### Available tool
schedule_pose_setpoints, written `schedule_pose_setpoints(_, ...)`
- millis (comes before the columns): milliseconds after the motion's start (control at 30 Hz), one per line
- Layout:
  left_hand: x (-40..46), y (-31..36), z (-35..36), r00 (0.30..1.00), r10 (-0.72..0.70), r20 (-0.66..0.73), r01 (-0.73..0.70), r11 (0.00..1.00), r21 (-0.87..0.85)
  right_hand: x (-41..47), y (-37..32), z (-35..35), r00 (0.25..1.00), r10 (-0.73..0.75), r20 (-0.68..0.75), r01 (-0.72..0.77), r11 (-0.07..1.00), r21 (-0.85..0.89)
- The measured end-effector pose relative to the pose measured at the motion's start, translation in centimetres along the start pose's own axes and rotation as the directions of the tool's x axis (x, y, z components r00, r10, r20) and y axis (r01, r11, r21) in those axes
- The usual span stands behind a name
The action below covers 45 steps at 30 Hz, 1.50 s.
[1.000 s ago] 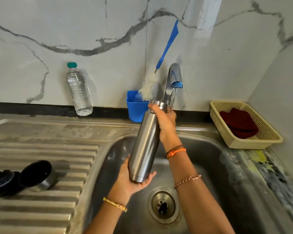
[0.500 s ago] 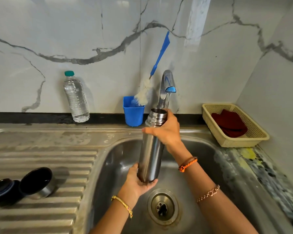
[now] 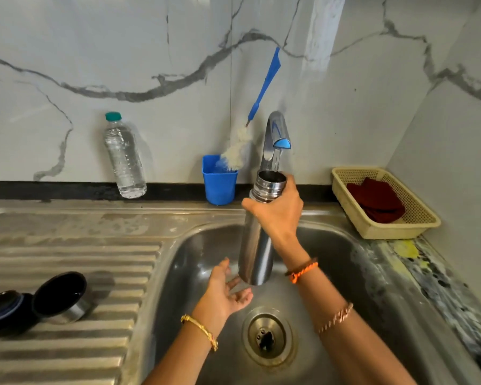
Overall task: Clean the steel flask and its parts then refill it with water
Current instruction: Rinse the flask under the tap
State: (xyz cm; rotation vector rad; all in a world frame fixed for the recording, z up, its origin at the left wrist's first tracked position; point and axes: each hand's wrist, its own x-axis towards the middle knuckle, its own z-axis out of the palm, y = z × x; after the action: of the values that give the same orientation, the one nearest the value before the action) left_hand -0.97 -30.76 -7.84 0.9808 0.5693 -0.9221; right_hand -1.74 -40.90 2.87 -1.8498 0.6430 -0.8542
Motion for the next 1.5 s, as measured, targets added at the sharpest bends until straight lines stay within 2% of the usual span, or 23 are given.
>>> schedule_pose_setpoints(100,0.6,-0.3,0.2,0.998,-0.056,0.004,0.057,0.997,-0.062,0.0,0.0,-0.1,0.999,0.001,0.049,-0.004,0.998,0.059)
schedule_pose_setpoints(167,0.7,-0.4,0.4,0.995,-0.083,0.059,0.089,0.988,-0.122,0.2,0.1,-0.6,0.994,0.046,0.102,-0.064,0.982,0.176)
schedule_pose_setpoints(267,1.4,-0.4,0.9,0.997,-0.027,0.079,0.053,0.933,-0.355,0.6,0.4,-2.1,0.966,0.044,0.256,-0.118,0.953,0.278)
schedule_pose_setpoints(333,1.7,-0.1,1.0,1.0,-0.01,0.017,0.017,0.907,-0.422,0.9,0.4,-3.3,0.863,0.037,0.503,-0.235,0.912,0.335)
schedule_pose_setpoints(367,1.9,0.0,0.8,1.0,-0.015,-0.013,0.008,0.908,-0.419,1.4,0.6,-3.8,0.807,0.041,0.589,-0.329,0.859,0.391)
schedule_pose_setpoints(400,2.3,0.3,0.5,0.999,-0.014,-0.035,-0.001,0.911,-0.413,2.2,1.1,-4.2,0.791,0.071,0.607,-0.404,0.806,0.432)
schedule_pose_setpoints(467,2.5,0.8,0.3,0.999,-0.017,-0.044,-0.002,0.914,-0.407,4.6,2.9,-4.6,0.839,0.233,0.492,-0.486,0.729,0.483)
schedule_pose_setpoints(533,2.4,1.4,0.3,0.998,-0.042,-0.049,0.019,0.913,-0.408,6.7,5.4,-3.8,0.857,0.415,0.304,-0.509,0.771,0.383)
schedule_pose_setpoints(567,2.5,1.5,0.3,0.998,-0.045,-0.053,0.02,0.914,-0.404,7.4,6.6,-3.0,0.862,0.45,0.232,-0.498,0.838,0.224)
schedule_pose_setpoints(600,2.5,1.6,0.2,0.997,-0.044,-0.058,0.018,0.917,-0.399,7.6,7.4,-2.1,0.879,0.432,0.2,-0.445,0.895,0.025)
schedule_pose_setpoints(667,2.7,1.8,0.0,0.997,-0.038,-0.062,0.011,0.922,-0.387,7.4,8.2,0.0,0.912,0.342,0.226,-0.277,0.92,-0.275)
schedule_pose_setpoints(800,3.0,2.0,0.2,0.997,-0.068,-0.046,0.044,0.918,-0.394,7.3,7.1,2.5,0.952,0.223,0.21,-0.1,0.874,-0.475)
schedule_pose_setpoints(933,3.3,2.2,0.4,0.995,-0.094,-0.02,0.079,0.918,-0.389,8.0,6.1,2.9,0.976,0.126,0.175,-0.016,0.851,-0.524)
schedule_pose_setpoints(1067,3.6,2.1,0.5,0.996,-0.083,-0.039,0.065,0.943,-0.326,8.7,5.5,2.4,0.96,0.089,0.264,0.087,0.805,-0.587)
schedule_pose_setpoints(1300,3.9,1.7,0.7,0.997,-0.036,-0.069,0.014,0.954,-0.298,8.4,5.2,2.0,0.94,0.077,0.331,0.121,0.834,-0.539)
schedule_pose_setpoints(1500,3.8,1.4,0.5,0.996,-0.061,-0.068,0.036,0.946,-0.321,8.8,5.1,2.4,0.942,0.147,0.302,0.036,0.85,-0.525)
